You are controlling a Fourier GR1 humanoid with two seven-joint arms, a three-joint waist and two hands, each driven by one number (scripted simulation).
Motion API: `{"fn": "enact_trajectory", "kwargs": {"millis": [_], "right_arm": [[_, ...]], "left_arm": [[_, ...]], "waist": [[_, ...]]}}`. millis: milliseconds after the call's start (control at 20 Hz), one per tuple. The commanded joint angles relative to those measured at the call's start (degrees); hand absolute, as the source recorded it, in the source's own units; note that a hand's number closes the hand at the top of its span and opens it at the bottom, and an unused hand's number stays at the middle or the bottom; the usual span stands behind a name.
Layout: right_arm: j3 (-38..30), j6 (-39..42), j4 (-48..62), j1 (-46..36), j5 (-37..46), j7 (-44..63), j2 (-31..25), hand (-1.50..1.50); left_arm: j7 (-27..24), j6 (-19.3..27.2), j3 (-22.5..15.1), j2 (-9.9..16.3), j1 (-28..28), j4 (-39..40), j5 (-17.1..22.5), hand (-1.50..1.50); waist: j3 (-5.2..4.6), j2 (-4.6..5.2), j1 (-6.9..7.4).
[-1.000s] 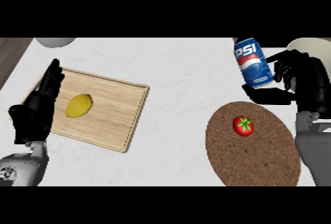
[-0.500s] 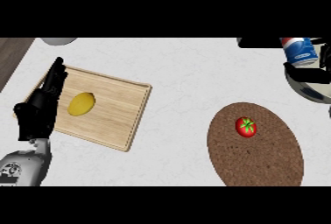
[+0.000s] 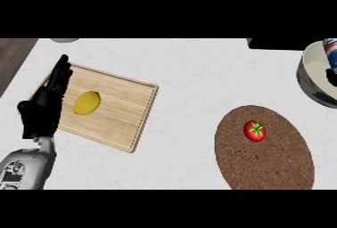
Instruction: Pick the can from the placemat and place it in the bowl
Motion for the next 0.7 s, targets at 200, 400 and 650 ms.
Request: {"fn": "enact_trajectory", "kwargs": {"millis": [200, 400, 650], "right_arm": [[-5.83, -3.35, 19.83, -6.46, -1.39, -8.84, -2.83, 1.50], [-7.86, 2.88, 24.02, -7.59, -3.89, -9.93, -3.55, -1.50], [-10.75, 8.16, 25.88, -8.74, -7.49, -17.23, -2.42, -1.50]], "left_arm": [[0.05, -0.95, 0.30, -0.03, -0.62, -0.51, 0.39, 0.00], [0.67, -0.59, -0.96, -1.31, -1.83, 0.34, -0.21, 0.00], [-0.54, 0.09, -0.48, -1.30, -2.66, 2.07, -1.10, 0.00]], "waist": [[0.16, 0.56, 1.37], [0.32, 1.17, 2.08], [0.38, 1.37, 1.95]]}}
